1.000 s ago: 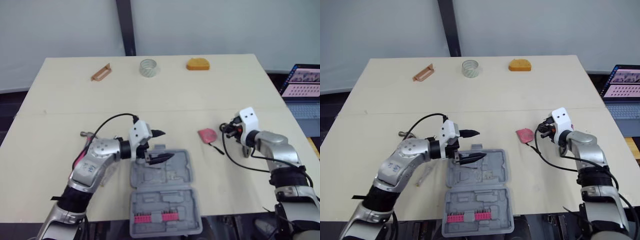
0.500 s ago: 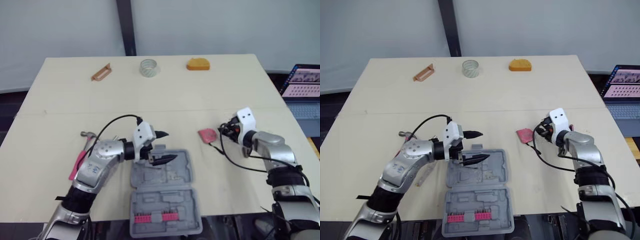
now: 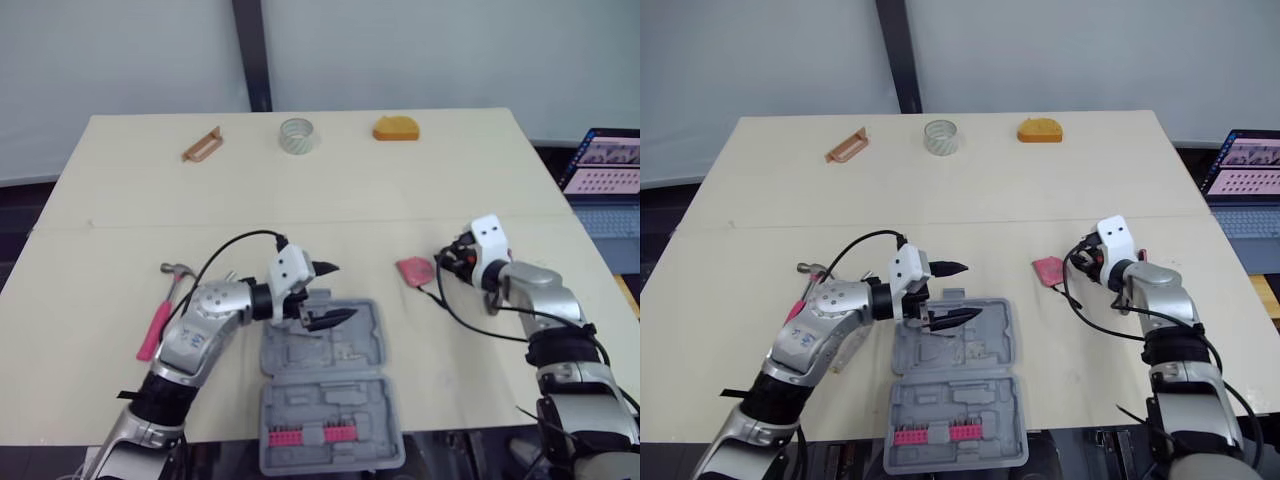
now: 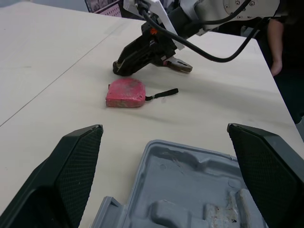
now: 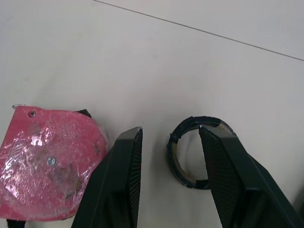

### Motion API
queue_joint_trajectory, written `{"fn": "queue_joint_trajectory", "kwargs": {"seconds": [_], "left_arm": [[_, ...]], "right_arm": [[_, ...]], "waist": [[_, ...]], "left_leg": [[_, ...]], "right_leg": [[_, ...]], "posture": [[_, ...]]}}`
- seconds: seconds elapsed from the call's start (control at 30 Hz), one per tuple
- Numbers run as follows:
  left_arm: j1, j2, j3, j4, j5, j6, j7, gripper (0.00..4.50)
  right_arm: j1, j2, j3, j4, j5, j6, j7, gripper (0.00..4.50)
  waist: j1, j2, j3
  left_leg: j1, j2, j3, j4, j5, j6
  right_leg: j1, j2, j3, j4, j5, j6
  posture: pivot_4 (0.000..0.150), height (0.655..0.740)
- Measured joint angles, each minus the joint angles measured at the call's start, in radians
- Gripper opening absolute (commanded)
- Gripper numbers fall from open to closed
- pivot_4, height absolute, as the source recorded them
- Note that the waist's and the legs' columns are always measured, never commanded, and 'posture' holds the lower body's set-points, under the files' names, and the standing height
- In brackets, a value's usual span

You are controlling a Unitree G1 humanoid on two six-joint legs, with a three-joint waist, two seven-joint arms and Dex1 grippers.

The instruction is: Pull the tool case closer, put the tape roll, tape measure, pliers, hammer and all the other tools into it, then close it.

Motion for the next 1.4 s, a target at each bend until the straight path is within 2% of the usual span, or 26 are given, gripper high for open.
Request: {"fn": "queue_joint_trajectory", "kwargs": {"seconds": [0.43, 1.3, 1.4], "left_arm": [[-0.003, -0.022, 0.003, 0.003, 0.015, -0.038, 0.019, 4.5], [-0.018, -0.022, 0.001, 0.003, 0.02, -0.03, 0.018, 4.5], [-0.018, -0.022, 0.001, 0.003, 0.021, -0.028, 0.018, 4.5]], "right_arm": [[-0.022, 0.005, 0.0, 0.064, -0.018, -0.033, -0.01, 2.03], [-0.022, 0.012, 0.001, 0.052, -0.019, -0.027, -0.009, 2.03], [-0.022, 0.012, 0.001, 0.052, -0.019, -0.026, -0.009, 1.11]], "waist": [[0.0, 0.0, 0.0], [-0.001, 0.0, 0.0], [-0.001, 0.0, 0.0]], "left_leg": [[0.0, 0.0, 0.0, 0.0, 0.0, 0.0], [0.0, 0.0, 0.0, 0.0, 0.0, 0.0], [0.0, 0.0, 0.0, 0.0, 0.0, 0.0]], "right_leg": [[0.0, 0.0, 0.0, 0.0, 0.0, 0.0], [0.0, 0.0, 0.0, 0.0, 0.0, 0.0], [0.0, 0.0, 0.0, 0.0, 0.0, 0.0]], "posture": [[0.15, 0.74], [0.15, 0.74], [0.15, 0.74]]}}
